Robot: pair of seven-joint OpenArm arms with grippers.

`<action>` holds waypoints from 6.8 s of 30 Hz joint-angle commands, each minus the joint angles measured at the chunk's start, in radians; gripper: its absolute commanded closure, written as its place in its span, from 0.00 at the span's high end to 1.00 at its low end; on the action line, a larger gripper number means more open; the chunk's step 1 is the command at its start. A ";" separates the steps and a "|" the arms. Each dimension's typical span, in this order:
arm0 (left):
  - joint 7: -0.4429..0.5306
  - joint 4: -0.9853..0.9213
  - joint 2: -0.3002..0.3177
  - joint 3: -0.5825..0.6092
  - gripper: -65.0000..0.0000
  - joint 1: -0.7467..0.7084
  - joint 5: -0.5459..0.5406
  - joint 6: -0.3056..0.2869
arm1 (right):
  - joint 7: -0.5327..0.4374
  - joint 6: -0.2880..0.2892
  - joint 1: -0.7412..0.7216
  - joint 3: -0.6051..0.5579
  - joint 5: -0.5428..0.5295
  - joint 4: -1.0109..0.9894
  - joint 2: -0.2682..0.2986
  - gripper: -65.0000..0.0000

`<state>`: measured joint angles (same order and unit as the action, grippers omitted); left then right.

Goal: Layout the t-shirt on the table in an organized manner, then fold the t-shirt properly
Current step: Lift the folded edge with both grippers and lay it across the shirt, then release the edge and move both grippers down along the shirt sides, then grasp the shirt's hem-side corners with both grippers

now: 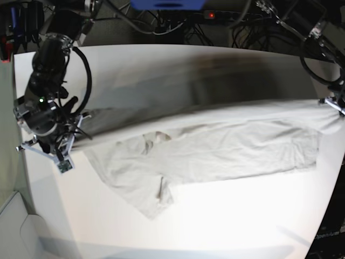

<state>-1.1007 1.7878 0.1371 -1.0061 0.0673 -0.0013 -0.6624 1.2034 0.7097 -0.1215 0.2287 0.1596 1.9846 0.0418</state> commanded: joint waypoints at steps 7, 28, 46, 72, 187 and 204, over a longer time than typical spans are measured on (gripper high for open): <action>0.018 -0.055 0.032 0.007 0.00 0.032 -0.001 0.002 | -0.021 -0.012 0.004 -0.021 0.008 0.015 0.020 0.00; 0.023 -0.042 0.032 0.034 0.00 -0.171 -0.006 0.002 | -0.121 -0.012 0.357 -0.021 0.007 0.023 0.056 0.00; 0.029 -0.050 0.043 0.111 0.00 -0.160 0.001 0.002 | -0.247 -0.012 0.558 0.044 0.008 0.017 0.037 0.00; 0.066 -0.170 0.097 0.132 0.00 -0.192 0.102 0.002 | -0.247 -0.012 0.586 0.065 0.008 -0.074 0.056 0.00; 0.666 -0.856 0.190 0.324 0.68 0.334 0.117 0.172 | -0.870 -0.012 -0.499 0.008 0.111 -1.376 0.122 0.05; 0.970 -1.377 0.289 0.332 0.68 0.466 0.125 0.172 | -0.865 -0.012 -0.498 0.007 0.114 -1.376 0.143 0.02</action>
<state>-0.1238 0.4026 0.4076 -0.6765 0.5114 0.1295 -0.4900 0.3157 0.7071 -0.6003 0.2363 0.2550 0.6029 0.1719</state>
